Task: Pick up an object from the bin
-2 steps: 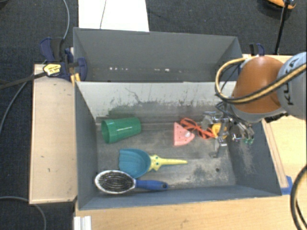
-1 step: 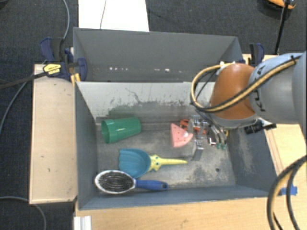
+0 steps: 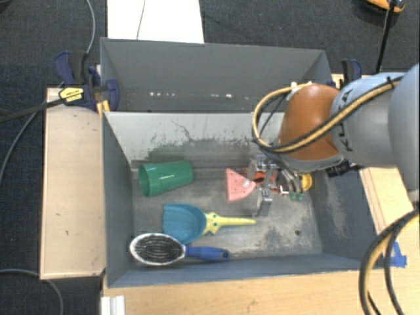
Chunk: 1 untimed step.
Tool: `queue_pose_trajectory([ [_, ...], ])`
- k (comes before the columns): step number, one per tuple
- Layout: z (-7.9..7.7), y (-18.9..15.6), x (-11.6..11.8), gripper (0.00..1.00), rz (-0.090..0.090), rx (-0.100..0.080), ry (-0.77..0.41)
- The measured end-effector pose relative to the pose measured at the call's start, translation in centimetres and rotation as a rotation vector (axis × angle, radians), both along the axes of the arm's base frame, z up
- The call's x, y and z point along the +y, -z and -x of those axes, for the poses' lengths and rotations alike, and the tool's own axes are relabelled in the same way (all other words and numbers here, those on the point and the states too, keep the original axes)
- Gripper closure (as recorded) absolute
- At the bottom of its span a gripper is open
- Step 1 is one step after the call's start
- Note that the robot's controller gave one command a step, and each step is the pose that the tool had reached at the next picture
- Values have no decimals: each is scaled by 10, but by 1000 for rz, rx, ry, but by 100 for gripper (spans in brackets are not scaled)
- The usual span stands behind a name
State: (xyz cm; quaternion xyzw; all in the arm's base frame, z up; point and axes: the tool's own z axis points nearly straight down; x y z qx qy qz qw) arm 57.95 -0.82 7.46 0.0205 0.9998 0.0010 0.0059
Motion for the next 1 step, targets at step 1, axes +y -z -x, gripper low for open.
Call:
queue_pose_trajectory([
  [1, -5, -1, 16, 0, 2, 0, 79],
])
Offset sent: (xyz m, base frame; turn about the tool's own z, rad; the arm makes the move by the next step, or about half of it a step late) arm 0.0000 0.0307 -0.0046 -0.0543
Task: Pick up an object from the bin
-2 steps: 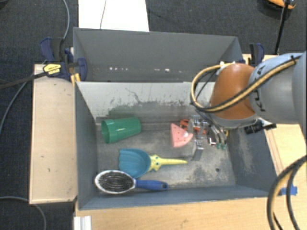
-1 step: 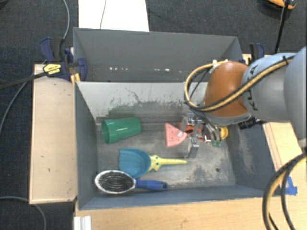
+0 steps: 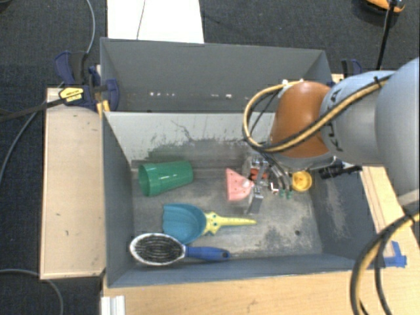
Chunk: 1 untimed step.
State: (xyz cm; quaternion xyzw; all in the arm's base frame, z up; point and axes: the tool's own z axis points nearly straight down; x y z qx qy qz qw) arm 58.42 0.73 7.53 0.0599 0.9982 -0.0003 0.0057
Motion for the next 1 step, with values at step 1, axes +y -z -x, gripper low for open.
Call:
queue_pose_trajectory([
  [1, 4, 3, 15, 100, -2, -3, -133],
])
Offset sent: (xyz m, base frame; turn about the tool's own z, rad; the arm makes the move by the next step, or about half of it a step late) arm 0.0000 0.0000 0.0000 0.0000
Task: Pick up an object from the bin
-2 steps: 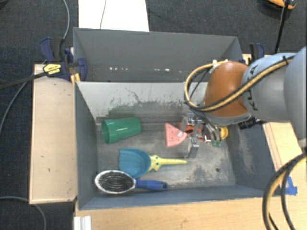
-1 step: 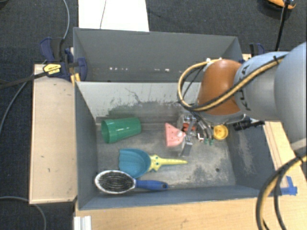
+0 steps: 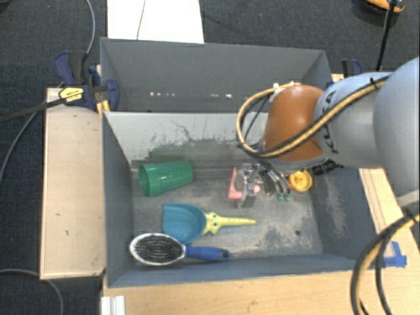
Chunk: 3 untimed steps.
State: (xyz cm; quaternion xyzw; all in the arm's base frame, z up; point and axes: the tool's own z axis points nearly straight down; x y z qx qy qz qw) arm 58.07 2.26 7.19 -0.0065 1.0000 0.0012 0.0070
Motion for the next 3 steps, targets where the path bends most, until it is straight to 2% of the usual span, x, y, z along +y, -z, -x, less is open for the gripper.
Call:
queue_pose_trajectory([
  [1, 0, 0, 0, 100, 0, 0, -1],
  [2, 3, -45, 3, 100, 0, 6, 10],
  [3, -10, -83, -6, 100, 0, -6, -12],
])
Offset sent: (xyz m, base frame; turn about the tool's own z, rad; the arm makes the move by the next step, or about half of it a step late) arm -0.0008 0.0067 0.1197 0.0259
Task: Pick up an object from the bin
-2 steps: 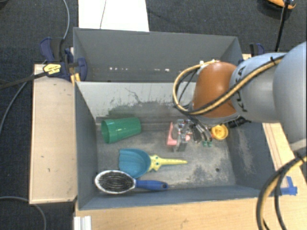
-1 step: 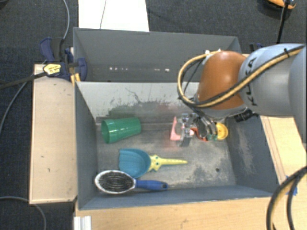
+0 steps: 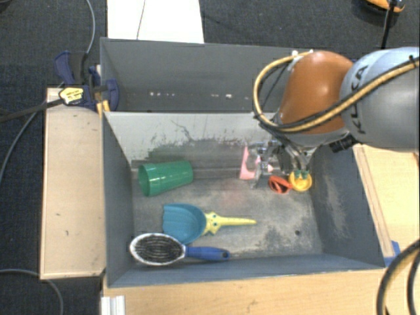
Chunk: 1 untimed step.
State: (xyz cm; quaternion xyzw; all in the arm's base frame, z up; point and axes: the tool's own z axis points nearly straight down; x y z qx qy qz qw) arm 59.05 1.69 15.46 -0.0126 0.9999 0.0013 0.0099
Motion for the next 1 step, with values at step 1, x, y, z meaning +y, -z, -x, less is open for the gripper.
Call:
queue_pose_trajectory([
  [1, 4, -37, 1, 100, 0, 14, -4],
])
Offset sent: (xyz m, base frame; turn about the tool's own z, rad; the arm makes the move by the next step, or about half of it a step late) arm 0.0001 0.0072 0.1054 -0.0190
